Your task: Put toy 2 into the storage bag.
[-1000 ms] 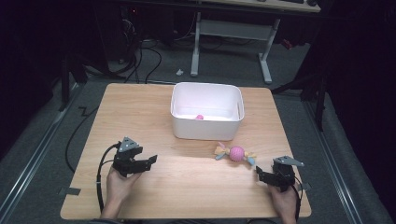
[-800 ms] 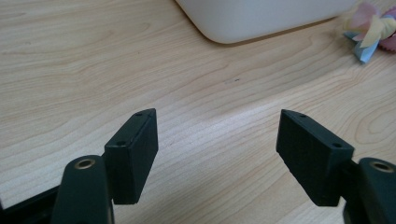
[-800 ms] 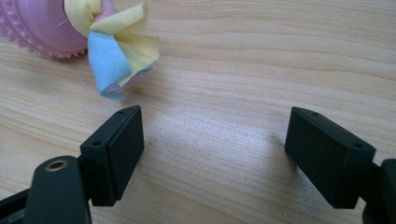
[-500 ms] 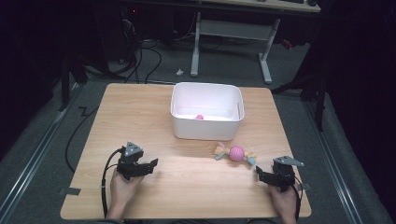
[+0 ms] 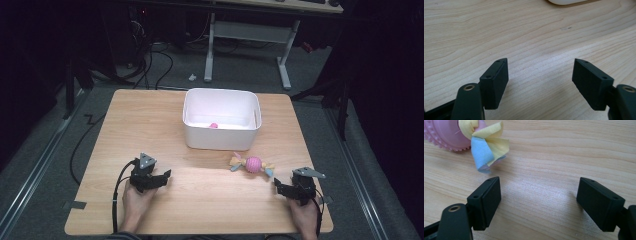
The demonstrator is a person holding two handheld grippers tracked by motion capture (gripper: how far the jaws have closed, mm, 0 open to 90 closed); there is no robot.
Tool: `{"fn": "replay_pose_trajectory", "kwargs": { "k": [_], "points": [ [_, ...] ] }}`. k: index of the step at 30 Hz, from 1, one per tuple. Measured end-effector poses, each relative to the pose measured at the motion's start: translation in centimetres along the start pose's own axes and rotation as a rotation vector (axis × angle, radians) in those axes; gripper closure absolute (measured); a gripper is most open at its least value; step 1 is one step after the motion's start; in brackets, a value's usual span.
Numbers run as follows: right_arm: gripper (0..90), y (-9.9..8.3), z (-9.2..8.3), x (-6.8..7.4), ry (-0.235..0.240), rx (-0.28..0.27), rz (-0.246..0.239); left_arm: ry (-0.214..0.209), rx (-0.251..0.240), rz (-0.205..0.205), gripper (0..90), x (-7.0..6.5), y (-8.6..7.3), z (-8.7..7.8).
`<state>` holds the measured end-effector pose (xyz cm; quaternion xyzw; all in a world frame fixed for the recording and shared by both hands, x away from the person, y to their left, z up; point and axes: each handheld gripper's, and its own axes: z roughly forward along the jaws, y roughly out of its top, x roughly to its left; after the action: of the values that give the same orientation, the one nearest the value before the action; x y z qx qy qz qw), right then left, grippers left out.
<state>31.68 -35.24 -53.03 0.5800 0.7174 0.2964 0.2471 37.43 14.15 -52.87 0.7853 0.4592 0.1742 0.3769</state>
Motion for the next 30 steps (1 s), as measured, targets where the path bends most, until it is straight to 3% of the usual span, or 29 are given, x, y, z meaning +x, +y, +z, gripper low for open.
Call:
{"fn": "replay_pose_trajectory", "kwargs": {
  "k": [16, 30],
  "points": [
    [20.1, 0.1, 0.1, -0.1, 0.018, 0.001, -0.012, 0.028, 0.015, 0.065, 30.2, -0.6, 0.7, 1.8],
    [21.3, 0.2, 0.1, -0.4, 0.041, 0.005, -0.041, 0.027, 0.016, 0.06, 28.6, -0.9, 0.6, 1.9]
  ]
}}
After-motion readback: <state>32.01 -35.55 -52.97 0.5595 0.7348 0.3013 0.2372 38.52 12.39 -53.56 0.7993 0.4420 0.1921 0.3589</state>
